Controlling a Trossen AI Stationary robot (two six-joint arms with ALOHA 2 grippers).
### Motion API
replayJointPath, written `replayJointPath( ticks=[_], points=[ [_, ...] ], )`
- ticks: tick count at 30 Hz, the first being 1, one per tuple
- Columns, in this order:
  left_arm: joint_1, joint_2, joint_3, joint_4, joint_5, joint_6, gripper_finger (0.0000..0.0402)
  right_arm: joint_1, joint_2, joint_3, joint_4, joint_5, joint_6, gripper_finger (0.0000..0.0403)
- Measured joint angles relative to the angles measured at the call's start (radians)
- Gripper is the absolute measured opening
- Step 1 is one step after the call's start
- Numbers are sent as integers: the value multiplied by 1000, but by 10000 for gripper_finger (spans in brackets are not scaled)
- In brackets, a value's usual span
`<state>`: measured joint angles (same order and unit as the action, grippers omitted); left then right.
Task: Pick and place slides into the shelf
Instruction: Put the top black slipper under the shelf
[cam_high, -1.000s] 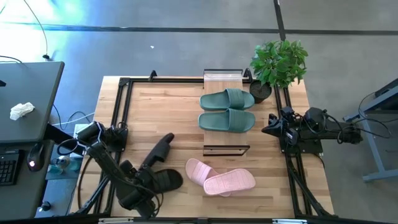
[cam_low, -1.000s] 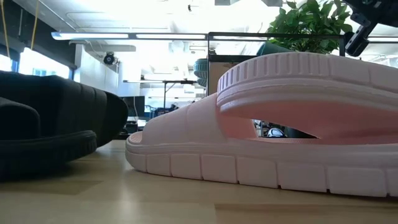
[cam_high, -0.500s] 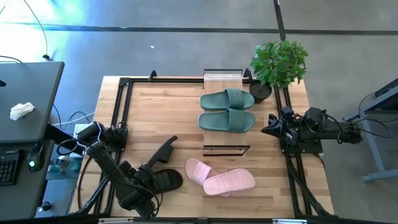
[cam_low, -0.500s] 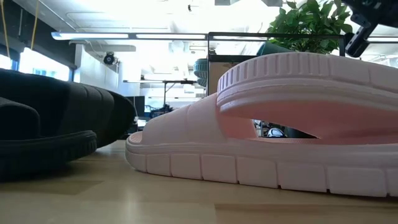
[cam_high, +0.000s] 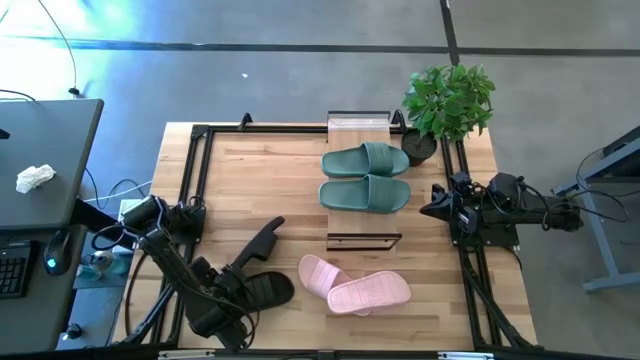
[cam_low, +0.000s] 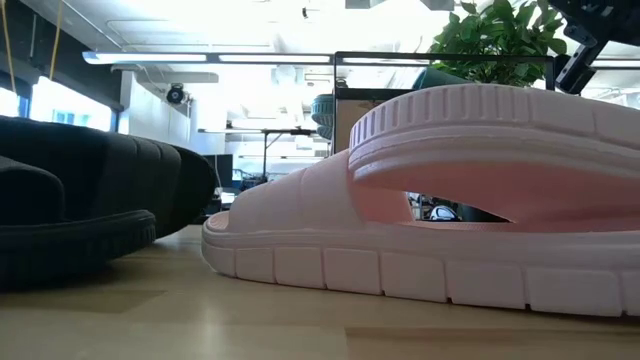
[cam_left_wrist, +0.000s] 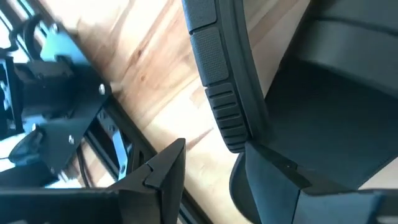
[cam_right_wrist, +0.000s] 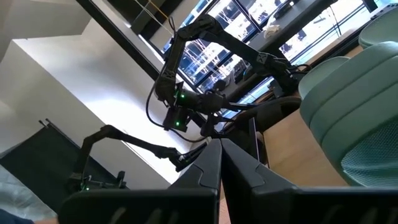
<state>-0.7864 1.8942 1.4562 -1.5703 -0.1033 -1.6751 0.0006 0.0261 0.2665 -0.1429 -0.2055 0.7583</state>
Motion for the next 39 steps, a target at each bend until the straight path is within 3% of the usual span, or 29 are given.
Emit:
replayJointPath(
  ticks=[5, 12, 17, 30, 39],
  points=[
    [2, 0, -25, 0, -32, -6, 123, 0, 0, 0, 0, 0, 0, 1],
    [1, 0, -38, -1, -58, -17, 9, 0, 0, 0, 0, 1, 2, 1],
    [3, 0, -24, -1, -79, -21, 5, 0, 0, 0, 0, 3, 3, 1],
    [2, -76, 28, -1, -262, -8, 0, 0, 0, 0, -2, 29, 1, 1],
    [1, -86, 43, 1, -272, 31, 0, 0, 0, 0, -3, 22, 28, 1]
  ],
)
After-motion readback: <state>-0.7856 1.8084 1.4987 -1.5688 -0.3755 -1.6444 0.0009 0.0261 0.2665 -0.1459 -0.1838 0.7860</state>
